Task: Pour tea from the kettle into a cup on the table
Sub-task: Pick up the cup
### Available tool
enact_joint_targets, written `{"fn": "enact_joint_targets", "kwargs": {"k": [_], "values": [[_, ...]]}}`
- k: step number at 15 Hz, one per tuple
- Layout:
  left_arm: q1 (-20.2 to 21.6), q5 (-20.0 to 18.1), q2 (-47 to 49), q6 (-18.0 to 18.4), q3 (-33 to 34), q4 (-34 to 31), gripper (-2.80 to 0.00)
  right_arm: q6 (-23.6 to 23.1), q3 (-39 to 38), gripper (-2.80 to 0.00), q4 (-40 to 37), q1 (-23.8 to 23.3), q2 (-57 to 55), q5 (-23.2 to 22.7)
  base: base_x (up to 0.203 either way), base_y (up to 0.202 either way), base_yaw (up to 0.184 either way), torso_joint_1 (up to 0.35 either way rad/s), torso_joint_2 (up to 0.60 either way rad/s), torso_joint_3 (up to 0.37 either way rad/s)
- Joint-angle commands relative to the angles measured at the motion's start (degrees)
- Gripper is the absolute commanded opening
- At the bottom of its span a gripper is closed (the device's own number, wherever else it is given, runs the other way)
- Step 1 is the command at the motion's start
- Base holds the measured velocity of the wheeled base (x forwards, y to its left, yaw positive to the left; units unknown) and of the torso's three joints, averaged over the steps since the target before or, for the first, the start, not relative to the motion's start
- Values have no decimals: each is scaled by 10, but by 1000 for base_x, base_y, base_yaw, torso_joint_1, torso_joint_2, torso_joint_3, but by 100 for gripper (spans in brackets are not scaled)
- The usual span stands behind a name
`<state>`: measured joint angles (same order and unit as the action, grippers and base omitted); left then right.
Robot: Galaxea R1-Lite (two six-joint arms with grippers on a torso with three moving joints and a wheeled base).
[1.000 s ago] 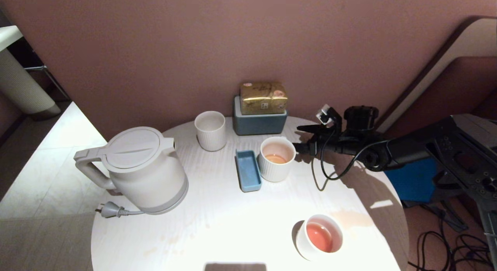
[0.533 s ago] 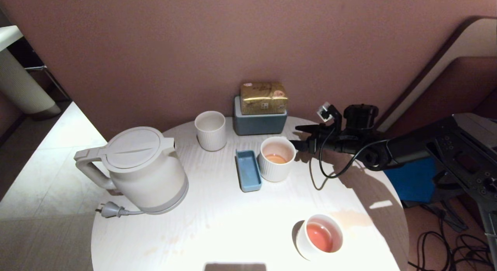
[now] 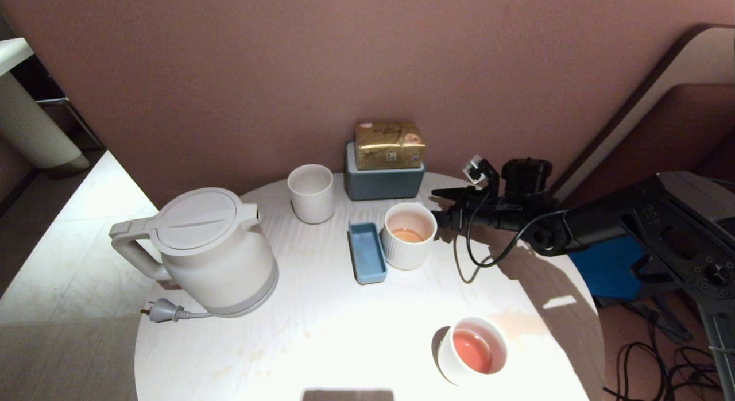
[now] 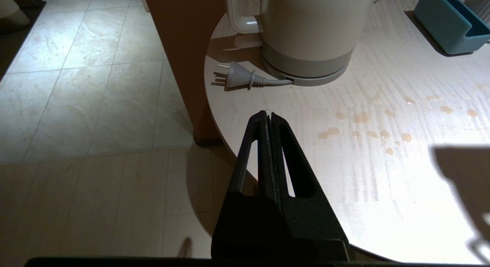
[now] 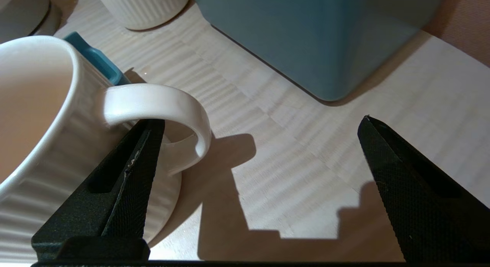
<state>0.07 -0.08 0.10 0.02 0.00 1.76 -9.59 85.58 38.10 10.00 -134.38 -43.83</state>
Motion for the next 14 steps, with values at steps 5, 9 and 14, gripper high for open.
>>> {"fn": "enact_joint_targets", "kwargs": {"k": [5, 9, 14], "values": [[0, 0, 0, 0, 0, 0, -280, -1, 34, 0, 29, 13, -40, 13, 0, 0, 0, 0, 0, 0], [0, 0, 0, 0, 0, 0, -280, -1, 44, 0, 36, 9, -45, 23, 0, 0, 0, 0, 0, 0], [0, 0, 0, 0, 0, 0, -280, -2, 56, 0, 36, -1, -43, 26, 0, 0, 0, 0, 0, 0]]}}
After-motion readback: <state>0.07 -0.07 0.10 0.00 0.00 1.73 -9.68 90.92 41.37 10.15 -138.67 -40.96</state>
